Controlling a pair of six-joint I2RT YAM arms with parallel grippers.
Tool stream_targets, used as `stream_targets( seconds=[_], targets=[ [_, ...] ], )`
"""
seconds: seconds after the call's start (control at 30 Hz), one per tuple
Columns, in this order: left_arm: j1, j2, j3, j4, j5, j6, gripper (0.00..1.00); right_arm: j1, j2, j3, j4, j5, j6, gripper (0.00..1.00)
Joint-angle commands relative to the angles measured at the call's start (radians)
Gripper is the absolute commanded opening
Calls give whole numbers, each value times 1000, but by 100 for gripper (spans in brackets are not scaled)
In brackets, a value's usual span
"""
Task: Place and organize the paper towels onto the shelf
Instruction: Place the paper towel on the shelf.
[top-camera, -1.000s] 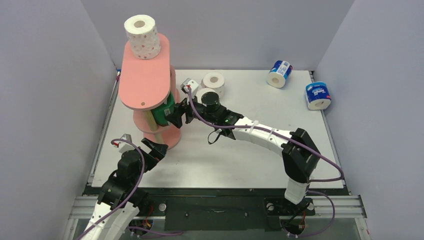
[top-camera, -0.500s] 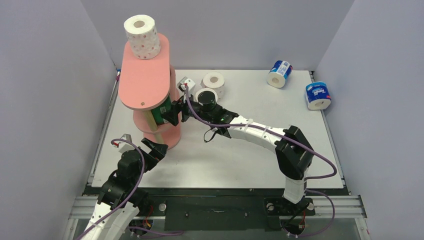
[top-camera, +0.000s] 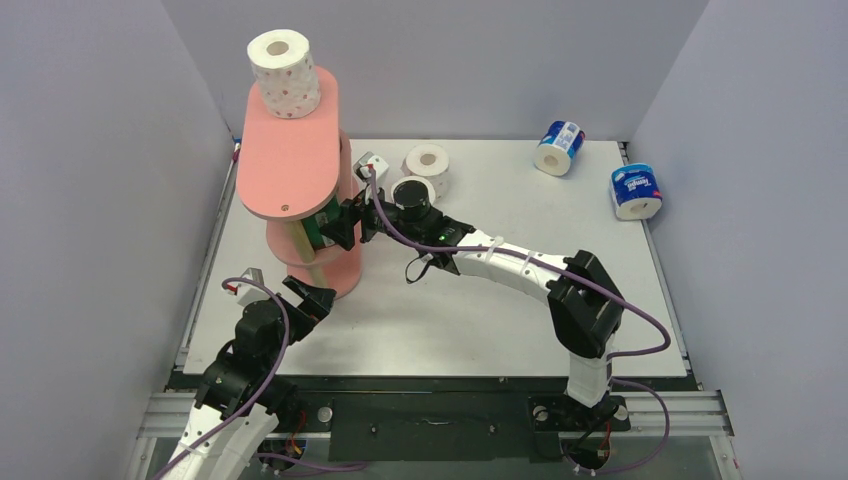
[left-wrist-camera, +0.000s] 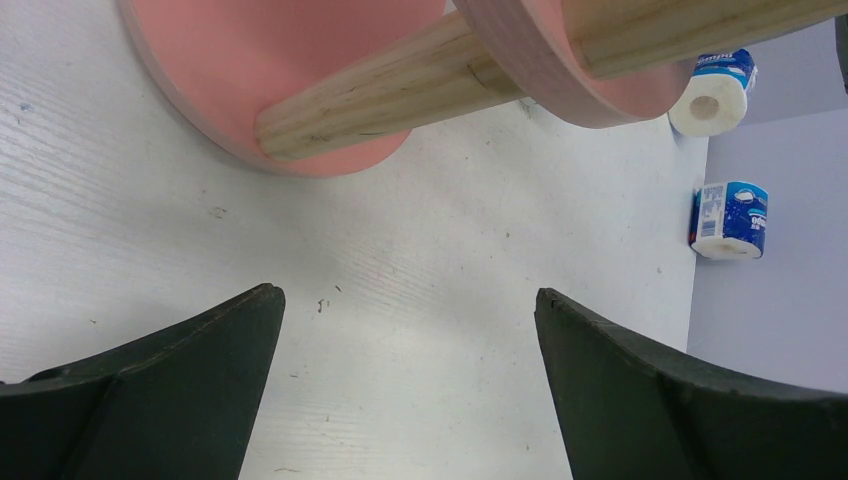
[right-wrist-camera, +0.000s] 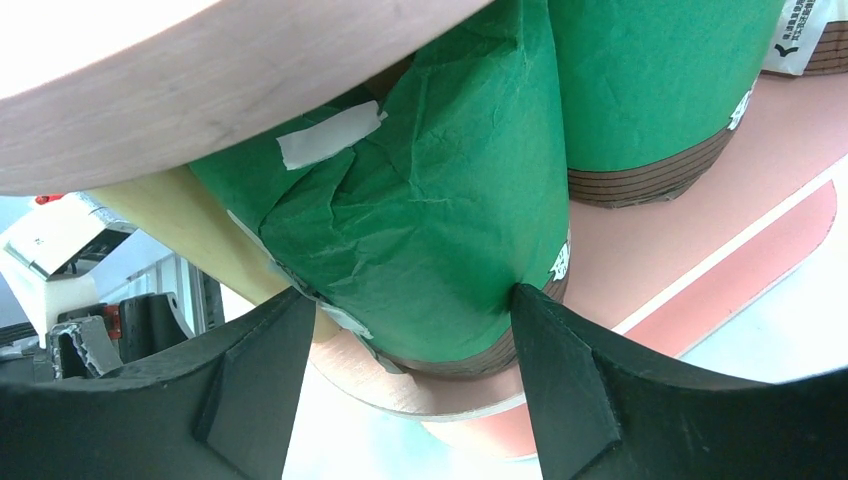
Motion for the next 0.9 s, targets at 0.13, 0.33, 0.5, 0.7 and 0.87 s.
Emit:
stream_targets(
  seconds=[0.13,0.33,0.5,0.7,0.87],
  targets=[
    [-5,-7,30,4,-13,4,96,17,26,68,59,-48,21,68],
    [-5,-8,32,4,-13,4,96,5,-31,10,74,-50,25,70],
    [-4,-6,30,7,-13,4,96,-15,-102,-55,110,-63,53,71],
    [-4,-4,28,10,-14,5,96,-45,-146,-119,171,-76,98,69],
    [-4,-1,30,13,-14,5,96,-72,-124,-139,255,-81,184,49]
  ],
)
